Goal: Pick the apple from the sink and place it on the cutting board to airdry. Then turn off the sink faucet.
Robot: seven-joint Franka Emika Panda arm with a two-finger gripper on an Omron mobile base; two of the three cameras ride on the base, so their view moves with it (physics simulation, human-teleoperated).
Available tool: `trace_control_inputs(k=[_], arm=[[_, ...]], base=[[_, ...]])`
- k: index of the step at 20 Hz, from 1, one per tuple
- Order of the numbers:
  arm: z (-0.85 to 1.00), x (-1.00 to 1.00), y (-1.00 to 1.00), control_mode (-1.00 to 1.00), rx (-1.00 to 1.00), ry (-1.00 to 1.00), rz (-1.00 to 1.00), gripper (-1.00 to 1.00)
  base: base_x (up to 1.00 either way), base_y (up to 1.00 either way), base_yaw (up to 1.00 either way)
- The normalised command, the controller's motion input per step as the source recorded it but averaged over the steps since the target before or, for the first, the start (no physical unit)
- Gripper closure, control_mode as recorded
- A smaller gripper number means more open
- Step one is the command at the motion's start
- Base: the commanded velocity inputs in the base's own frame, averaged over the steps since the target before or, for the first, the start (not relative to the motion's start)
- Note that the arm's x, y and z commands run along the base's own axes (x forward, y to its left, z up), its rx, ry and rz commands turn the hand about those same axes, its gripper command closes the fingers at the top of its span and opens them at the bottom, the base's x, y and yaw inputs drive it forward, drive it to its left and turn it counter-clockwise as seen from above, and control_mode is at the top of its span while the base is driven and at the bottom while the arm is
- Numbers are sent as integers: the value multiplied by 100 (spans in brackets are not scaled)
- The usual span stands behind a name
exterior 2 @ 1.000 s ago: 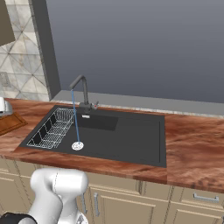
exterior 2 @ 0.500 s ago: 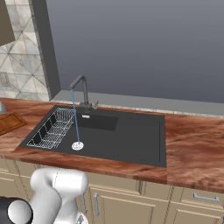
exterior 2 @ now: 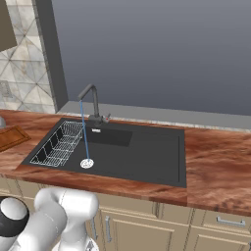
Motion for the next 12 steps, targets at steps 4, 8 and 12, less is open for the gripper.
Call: trace_control_inputs(k=[4, 8, 12], arm=[[-16, 30, 22, -100, 0, 0, 0, 100], [-14, 24, 23, -100, 0, 0, 0, 100], [-14, 22, 25, -100, 0, 1, 0, 100]], base=[[0, 0, 0], [0, 0, 0], [0, 0, 0]])
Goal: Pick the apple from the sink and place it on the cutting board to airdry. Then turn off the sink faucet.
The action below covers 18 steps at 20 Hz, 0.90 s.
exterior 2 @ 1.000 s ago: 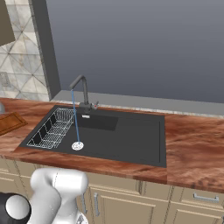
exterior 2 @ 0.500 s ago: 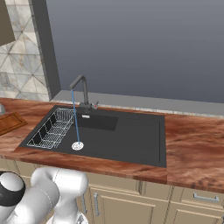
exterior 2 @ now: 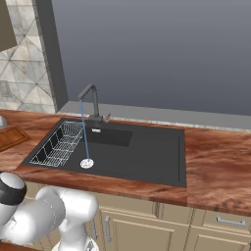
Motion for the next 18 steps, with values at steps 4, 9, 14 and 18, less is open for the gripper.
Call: trace_control_inputs(k=[4, 9, 14, 18], arm=[[-23, 14, 14, -100, 0, 4, 0, 100], [-29, 16, 12, -100, 0, 5, -1, 100], [-8, 16, 18, -100, 0, 1, 0, 100], [0, 8, 21, -100, -3, 0, 0, 100]], base=[[0, 0, 0], [0, 0, 0], [0, 0, 0], [0, 0, 0]])
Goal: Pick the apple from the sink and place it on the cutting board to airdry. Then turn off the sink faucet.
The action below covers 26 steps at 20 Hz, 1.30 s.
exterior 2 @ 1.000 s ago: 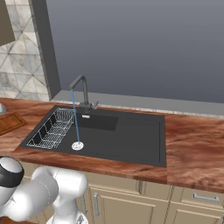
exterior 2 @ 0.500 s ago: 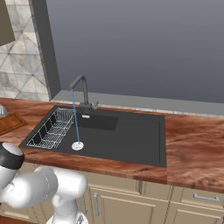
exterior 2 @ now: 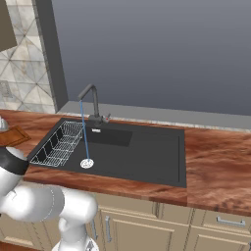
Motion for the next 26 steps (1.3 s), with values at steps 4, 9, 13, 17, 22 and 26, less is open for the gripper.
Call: trace_control_inputs(k=[4, 9, 13, 17, 22, 26], arm=[[-3, 4, 10, -100, -3, 0, 0, 100], [-11, 12, 10, -100, -4, 0, -1, 100], [-15, 20, 10, -100, -2, 0, -1, 100], [-14, 22, 15, -100, -1, 0, -1, 100], [-17, 20, 16, -100, -1, 1, -1, 100], [-20, 17, 14, -100, -1, 2, -1, 100]], base=[[0, 0, 0], [0, 0, 0], [0, 0, 0], [0, 0, 0], [0, 0, 0], [0, 0, 0]])
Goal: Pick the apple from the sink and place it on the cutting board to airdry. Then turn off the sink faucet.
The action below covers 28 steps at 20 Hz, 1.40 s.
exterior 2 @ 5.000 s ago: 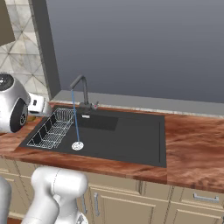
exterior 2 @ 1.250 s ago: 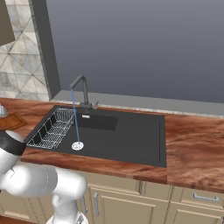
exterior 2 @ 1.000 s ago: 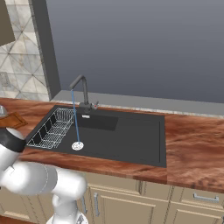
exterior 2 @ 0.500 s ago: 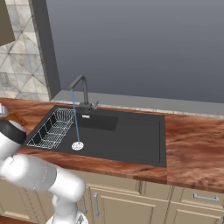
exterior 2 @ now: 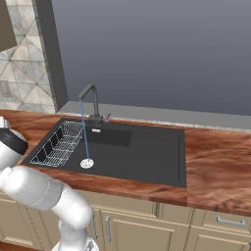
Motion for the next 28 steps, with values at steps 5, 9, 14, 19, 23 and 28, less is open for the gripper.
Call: trace_control_inputs(k=[5, 9, 14, 19, 23, 28], arm=[[-14, 19, 13, -100, 0, 4, -1, 100], [-12, 18, 9, -100, 0, 4, 0, 100], [-17, 18, 10, -100, 0, 4, 0, 100], [-20, 19, 14, -100, -1, 3, 0, 100], [-18, 18, 17, -100, -1, 2, 0, 100], [-18, 17, 17, -100, -1, 2, 0, 100]], base=[[0, 0, 0], [0, 0, 0], [0, 0, 0], [0, 0, 0], [0, 0, 0], [0, 0, 0]])
